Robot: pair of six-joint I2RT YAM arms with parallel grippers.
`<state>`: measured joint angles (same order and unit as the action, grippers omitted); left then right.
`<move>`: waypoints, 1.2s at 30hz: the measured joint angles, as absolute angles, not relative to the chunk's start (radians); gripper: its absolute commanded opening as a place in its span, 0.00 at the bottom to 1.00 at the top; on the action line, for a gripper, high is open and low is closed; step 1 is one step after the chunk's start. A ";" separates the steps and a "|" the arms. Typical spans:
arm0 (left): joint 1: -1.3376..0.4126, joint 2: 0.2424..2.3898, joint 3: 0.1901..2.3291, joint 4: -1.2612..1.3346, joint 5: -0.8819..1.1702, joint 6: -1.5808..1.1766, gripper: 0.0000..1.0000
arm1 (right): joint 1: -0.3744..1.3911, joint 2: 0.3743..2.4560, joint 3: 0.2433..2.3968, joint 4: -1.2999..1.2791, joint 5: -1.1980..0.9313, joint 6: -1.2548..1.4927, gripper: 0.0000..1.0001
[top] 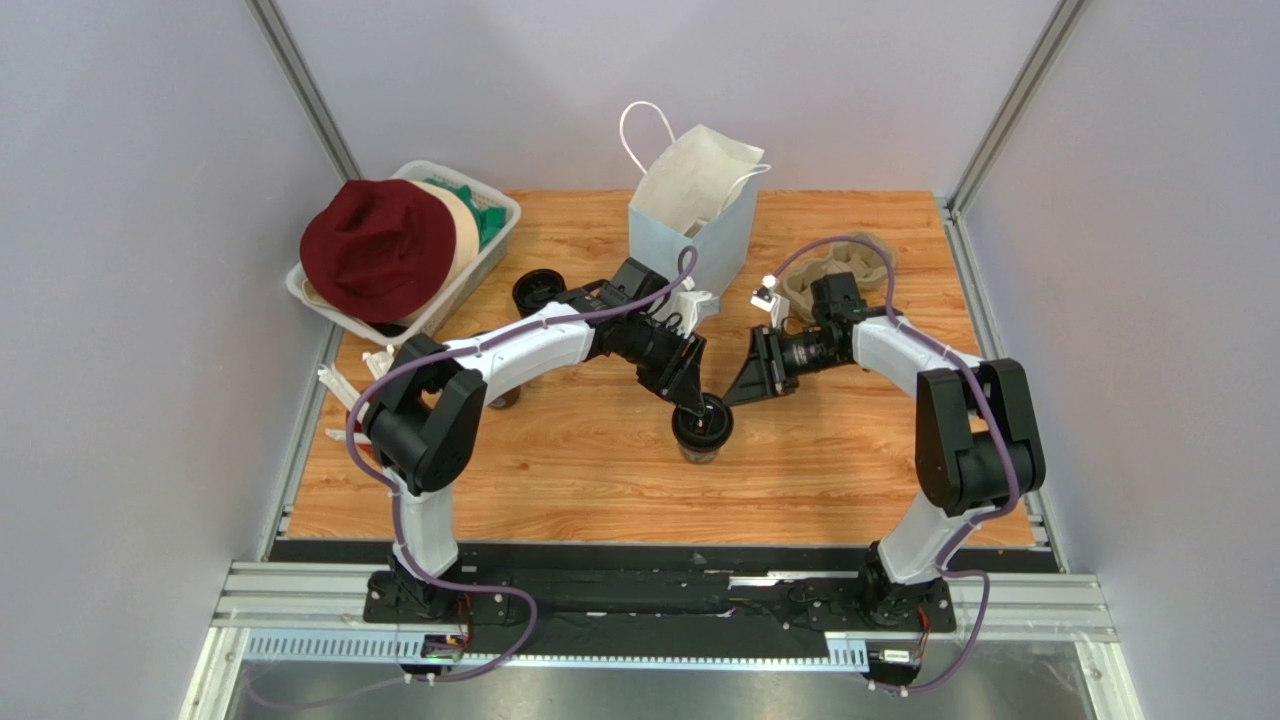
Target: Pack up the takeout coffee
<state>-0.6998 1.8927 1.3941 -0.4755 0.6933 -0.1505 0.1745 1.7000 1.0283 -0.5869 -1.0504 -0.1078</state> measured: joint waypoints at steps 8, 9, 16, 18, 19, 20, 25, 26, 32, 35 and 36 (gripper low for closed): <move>-0.700 1.886 1.385 -0.472 0.686 -0.150 0.41 | 0.205 1.659 1.028 -0.585 -0.971 -0.121 0.38; -0.700 1.884 1.382 -0.472 0.685 -0.150 0.41 | 0.212 1.653 1.027 -0.584 -0.957 -0.122 0.38; -0.704 1.874 1.376 -0.474 0.661 -0.149 0.40 | 0.237 1.641 1.021 -0.573 -0.897 -0.120 0.38; -0.706 1.872 1.376 -0.474 0.653 -0.149 0.40 | 0.239 1.641 1.021 -0.573 -0.889 -0.118 0.38; -0.707 1.872 1.376 -0.474 0.650 -0.149 0.40 | 0.240 1.640 1.021 -0.572 -0.884 -0.117 0.38; -0.707 1.871 1.376 -0.474 0.648 -0.149 0.40 | 0.241 1.639 1.021 -0.571 -0.880 -0.115 0.38; -0.707 1.871 1.375 -0.475 0.642 -0.150 0.40 | 0.263 1.625 1.020 -0.567 -0.824 -0.105 0.40; -0.707 1.871 1.375 -0.475 0.641 -0.150 0.40 | 0.268 1.620 1.020 -0.567 -0.811 -0.105 0.40; -0.707 1.869 1.375 -0.476 0.637 -0.150 0.40 | 0.294 1.591 1.023 -0.570 -0.739 -0.105 0.45; -0.708 1.869 1.375 -0.476 0.636 -0.150 0.40 | 0.298 1.580 1.028 -0.580 -0.714 -0.110 0.49; -0.709 1.868 1.375 -0.476 0.636 -0.150 0.40 | 0.301 1.572 1.028 -0.585 -0.698 -0.115 0.52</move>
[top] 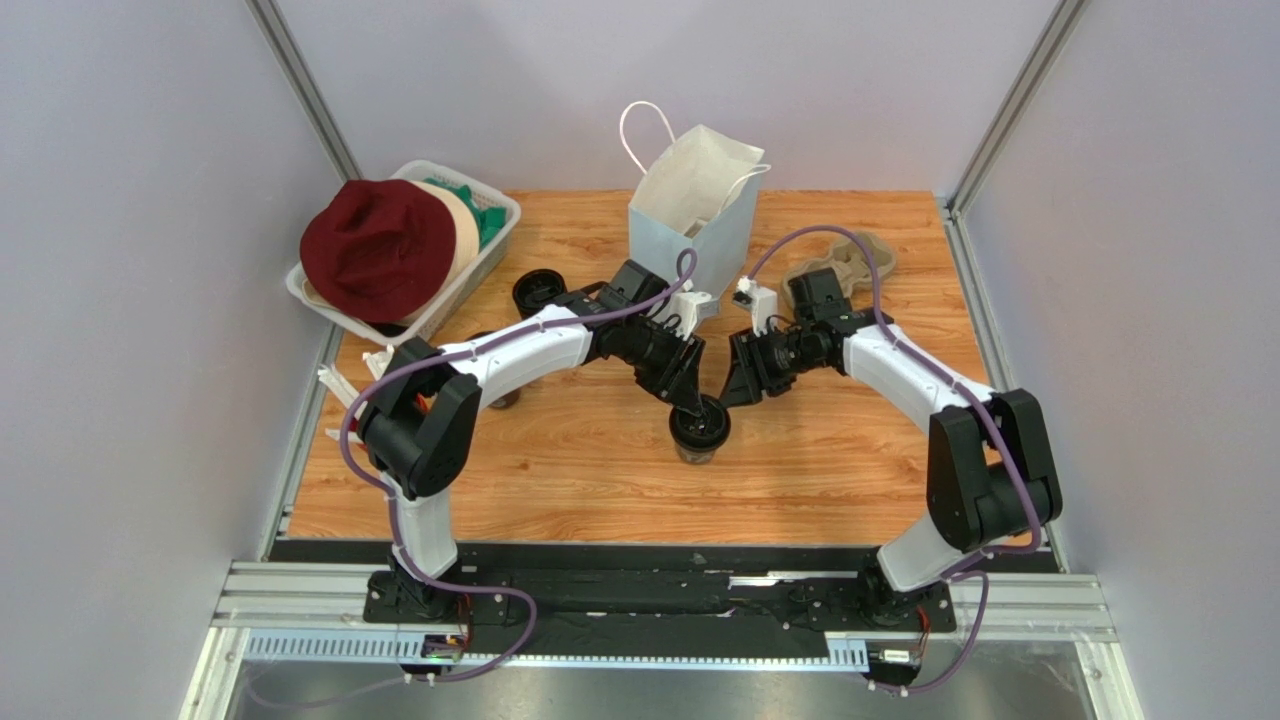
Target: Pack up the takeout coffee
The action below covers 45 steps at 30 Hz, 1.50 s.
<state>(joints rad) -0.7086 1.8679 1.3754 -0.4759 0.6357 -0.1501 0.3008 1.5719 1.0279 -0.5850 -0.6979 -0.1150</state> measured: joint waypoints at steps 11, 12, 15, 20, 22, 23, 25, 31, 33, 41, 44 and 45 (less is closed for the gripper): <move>-0.714 1.866 1.377 -0.473 0.628 -0.148 0.45 | 0.288 1.371 1.054 -0.655 -0.599 -0.232 0.63; -0.714 1.866 1.378 -0.474 0.627 -0.147 0.46 | 0.288 1.355 1.054 -0.659 -0.599 -0.242 0.64; -0.715 1.864 1.380 -0.477 0.625 -0.145 0.50 | 0.290 1.312 1.052 -0.669 -0.600 -0.274 0.65; -0.716 1.860 1.383 -0.480 0.615 -0.128 0.57 | 0.308 1.248 0.999 -0.669 -0.599 -0.322 0.68; -0.717 1.860 1.384 -0.482 0.607 -0.123 0.60 | 0.323 1.231 0.970 -0.670 -0.599 -0.336 0.70; -0.717 1.860 1.385 -0.482 0.604 -0.122 0.61 | 0.329 1.227 0.959 -0.670 -0.599 -0.341 0.70; -0.718 1.860 1.385 -0.483 0.598 -0.120 0.63 | 0.336 1.223 0.945 -0.669 -0.599 -0.347 0.74; -0.718 1.859 1.389 -0.490 0.582 -0.107 0.73 | 0.346 1.175 0.895 -0.649 -0.597 -0.357 0.80; -0.718 1.859 1.391 -0.493 0.577 -0.102 0.75 | 0.360 1.169 0.886 -0.641 -0.592 -0.364 0.81; -0.718 1.859 1.425 -0.548 0.559 -0.074 0.90 | 0.451 1.169 0.862 -0.617 -0.553 -0.398 0.83; -0.718 1.855 1.449 -0.567 0.559 -0.059 0.94 | 0.464 1.169 0.862 -0.607 -0.542 -0.408 0.84; -0.718 1.851 1.456 -0.570 0.559 -0.054 0.95 | 0.466 1.169 0.862 -0.605 -0.538 -0.410 0.84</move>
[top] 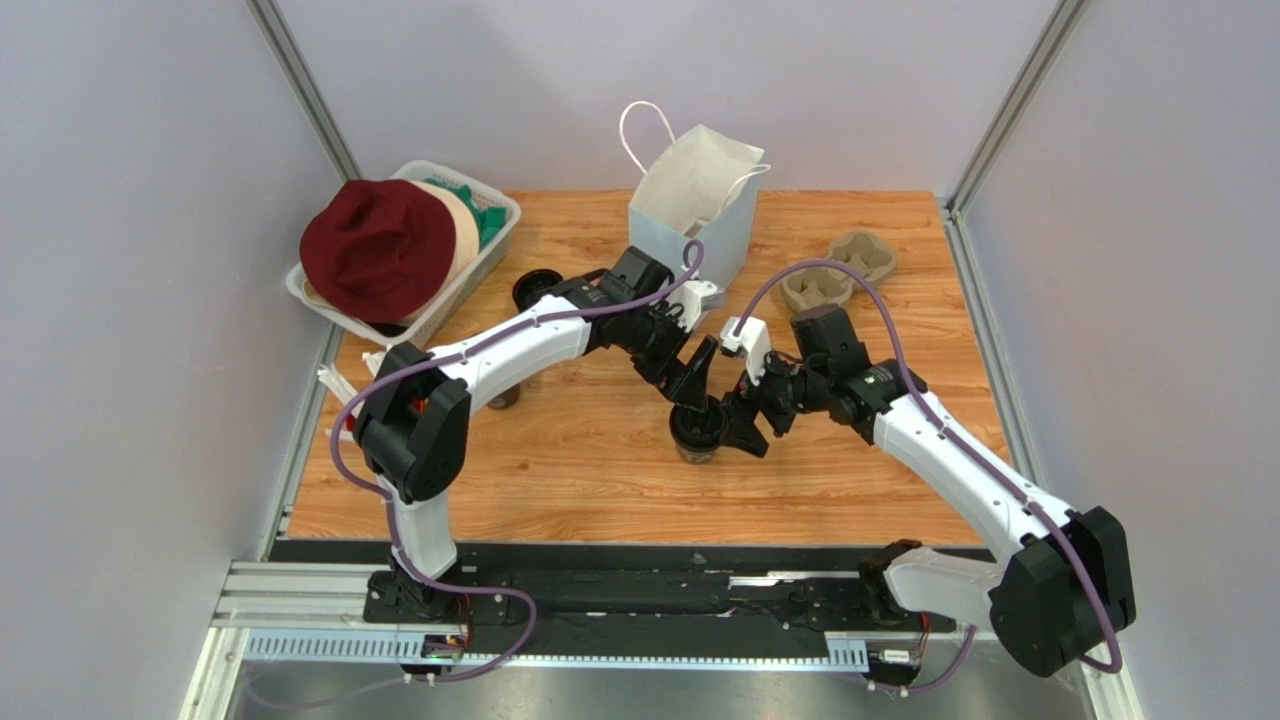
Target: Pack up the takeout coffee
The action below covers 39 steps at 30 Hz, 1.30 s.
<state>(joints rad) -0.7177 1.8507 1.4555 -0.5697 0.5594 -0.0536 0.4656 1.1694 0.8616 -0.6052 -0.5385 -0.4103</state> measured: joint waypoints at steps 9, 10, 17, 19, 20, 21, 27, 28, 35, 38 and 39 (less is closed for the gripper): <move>-0.685 1.763 1.520 -0.620 0.598 -0.028 0.95 | 0.517 1.165 0.843 -0.583 -0.479 -0.461 0.97; -0.667 1.751 1.523 -0.624 0.609 -0.026 0.95 | 0.529 1.163 0.843 -0.582 -0.471 -0.469 0.99; -0.517 1.639 1.522 -0.678 0.630 0.009 0.95 | 0.589 1.188 0.894 -0.578 -0.437 -0.495 0.99; -0.490 1.596 1.512 -0.686 0.632 0.017 0.95 | 0.603 1.210 0.911 -0.567 -0.427 -0.498 0.99; -0.481 1.573 1.506 -0.696 0.633 0.022 0.95 | 0.611 1.224 0.919 -0.562 -0.422 -0.500 0.99; -0.471 1.548 1.498 -0.702 0.637 0.026 0.95 | 0.617 1.237 0.924 -0.561 -0.419 -0.501 0.99; -0.395 1.430 1.452 -0.750 0.657 0.049 0.95 | 0.634 1.311 0.942 -0.556 -0.416 -0.503 0.99; -0.381 1.416 1.448 -0.760 0.658 0.055 0.95 | 0.635 1.317 0.942 -0.555 -0.416 -0.503 0.99; -0.313 1.352 1.443 -0.821 0.667 0.087 0.96 | 0.657 1.341 0.944 -0.546 -0.403 -0.503 0.97; -0.298 1.322 1.421 -0.826 0.674 0.095 0.96 | 0.669 1.349 0.944 -0.532 -0.395 -0.503 0.95; -0.297 1.316 1.413 -0.828 0.675 0.096 0.96 | 0.672 1.353 0.944 -0.528 -0.393 -0.504 0.94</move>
<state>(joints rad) -0.2970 1.3155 1.4128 -0.8276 0.6754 0.0959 0.6716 1.3529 0.9436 -0.5278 -0.3931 -0.5037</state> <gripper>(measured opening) 0.954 0.963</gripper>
